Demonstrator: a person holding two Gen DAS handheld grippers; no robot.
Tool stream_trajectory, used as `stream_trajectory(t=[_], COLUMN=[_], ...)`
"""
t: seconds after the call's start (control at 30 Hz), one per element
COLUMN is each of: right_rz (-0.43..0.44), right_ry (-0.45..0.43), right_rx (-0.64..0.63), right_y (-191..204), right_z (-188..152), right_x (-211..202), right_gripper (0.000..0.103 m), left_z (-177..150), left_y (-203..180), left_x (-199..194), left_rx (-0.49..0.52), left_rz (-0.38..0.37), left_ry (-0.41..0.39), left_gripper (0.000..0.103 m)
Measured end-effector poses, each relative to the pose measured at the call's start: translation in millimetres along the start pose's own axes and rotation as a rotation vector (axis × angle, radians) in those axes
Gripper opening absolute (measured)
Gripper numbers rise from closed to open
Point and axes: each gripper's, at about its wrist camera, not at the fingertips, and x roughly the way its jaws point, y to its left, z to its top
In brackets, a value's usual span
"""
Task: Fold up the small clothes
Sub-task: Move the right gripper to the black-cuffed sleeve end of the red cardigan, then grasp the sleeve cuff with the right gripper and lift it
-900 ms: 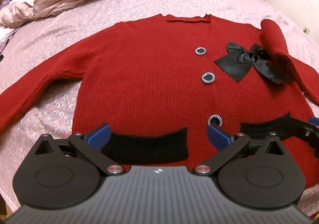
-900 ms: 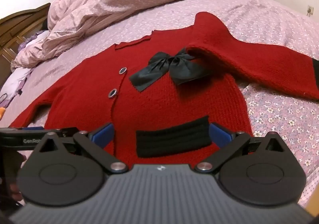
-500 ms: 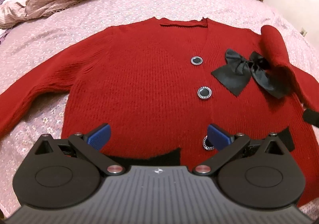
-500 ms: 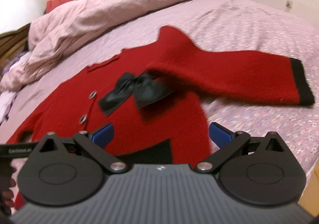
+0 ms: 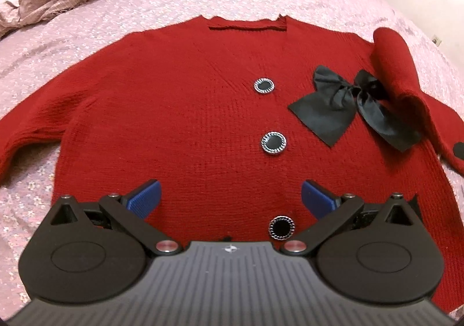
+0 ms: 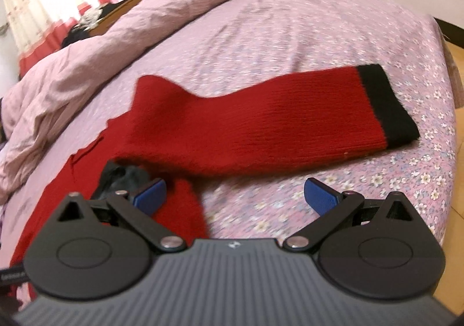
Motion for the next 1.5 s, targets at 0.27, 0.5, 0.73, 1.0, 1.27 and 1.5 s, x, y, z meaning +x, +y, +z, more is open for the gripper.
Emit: stream_trajectory(t=[0.27, 0.5, 0.73, 1.0, 1.27, 1.5], right_rz=[0.023, 0.047, 0.077, 0.093, 0.048, 0.052], right_ry=[0.013, 0.003, -0.005, -0.136, -0.157, -0.203], right_rx=[0.123, 0.178, 0.222, 0.256, 0.233, 0.188], right_y=[-25, -36, -46, -40, -40, -37], right_z=[5, 7, 3, 16, 29, 30], right_x=[26, 47, 46, 33, 33, 20], right_gripper=[0.103, 0.103, 0.103, 0.092, 0.033, 0.015], left_z=[-5, -8, -10, -15, -15, -10], left_y=[-5, -8, -10, -10, -11, -4], left_x=[22, 29, 30, 29, 24, 16], left_rx=[0.013, 0.017, 0.033, 0.031, 0.044, 0.021], left_rz=[0.023, 0.045, 0.060, 0.055, 0.048, 0.030], left_ry=[0.043, 0.031, 0.032, -0.004, 0.000, -0.002], left_gripper=[0.103, 0.103, 0.103, 0.103, 0.103, 0.103])
